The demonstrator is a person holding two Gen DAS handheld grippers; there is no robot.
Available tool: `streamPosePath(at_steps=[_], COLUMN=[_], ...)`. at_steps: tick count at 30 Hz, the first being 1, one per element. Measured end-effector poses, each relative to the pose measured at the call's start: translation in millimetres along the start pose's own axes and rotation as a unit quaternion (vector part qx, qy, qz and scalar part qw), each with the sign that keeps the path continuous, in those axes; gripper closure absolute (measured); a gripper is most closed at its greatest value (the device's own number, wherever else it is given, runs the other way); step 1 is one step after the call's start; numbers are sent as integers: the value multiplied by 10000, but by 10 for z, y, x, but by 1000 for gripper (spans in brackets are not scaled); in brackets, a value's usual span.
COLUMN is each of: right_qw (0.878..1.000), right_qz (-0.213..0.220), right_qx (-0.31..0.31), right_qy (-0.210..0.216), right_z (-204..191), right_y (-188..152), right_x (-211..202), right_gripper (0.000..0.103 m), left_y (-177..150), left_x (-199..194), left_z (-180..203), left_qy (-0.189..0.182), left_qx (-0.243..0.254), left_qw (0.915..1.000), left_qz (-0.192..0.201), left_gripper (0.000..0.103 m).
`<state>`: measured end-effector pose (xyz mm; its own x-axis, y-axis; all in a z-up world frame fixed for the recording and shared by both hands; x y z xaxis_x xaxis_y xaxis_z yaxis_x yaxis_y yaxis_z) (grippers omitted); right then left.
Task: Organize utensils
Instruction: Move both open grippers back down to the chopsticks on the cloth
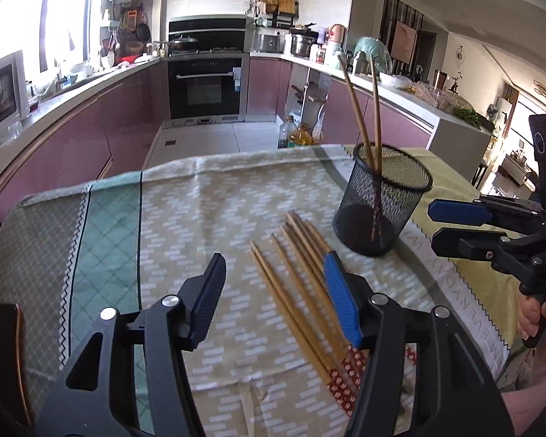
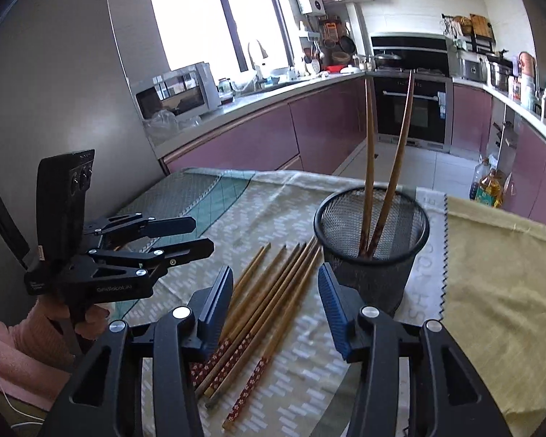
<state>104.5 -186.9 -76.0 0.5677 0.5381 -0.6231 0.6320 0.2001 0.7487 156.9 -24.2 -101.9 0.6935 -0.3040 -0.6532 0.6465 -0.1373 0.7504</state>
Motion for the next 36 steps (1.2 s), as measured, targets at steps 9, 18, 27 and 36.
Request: streamPosePath(at_steps=[9,18,27,36], right_qw=[9980,9971,9966,9952], right_qz=[-537,-618,-674,-785], right_qx=[235,228,150,39], right_qy=[-241,-376,-439,-588], right_z=[98,88,25,8], right_y=[-371,-456,-457,-465], right_x=[353,450,551,610], right_gripper=[57,57,57,59], left_y=[-446,-542,-551,-547], left_x=[240,368,382,423], left_z=[-25,20,-16,-24], left_qy=[111,205,247,297], left_qx=[57,45,-7,81], left_qw=[9980,9966,9963,9957], left_qz=[-619,-793,-819,-869], left_gripper=[47,47,48,54])
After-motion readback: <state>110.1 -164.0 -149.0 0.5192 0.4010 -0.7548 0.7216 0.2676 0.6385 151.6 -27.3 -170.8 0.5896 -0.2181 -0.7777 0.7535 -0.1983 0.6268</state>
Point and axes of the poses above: each gripper's, at about its wrist camera, not at the fingertips, and x roughly the way its jaws point, z to its right, y to its top, the point moved 8 cm from there along x, roughly the way its jaws point, and after that the axes turned 1 degree about -x, right-handed, at the moved point
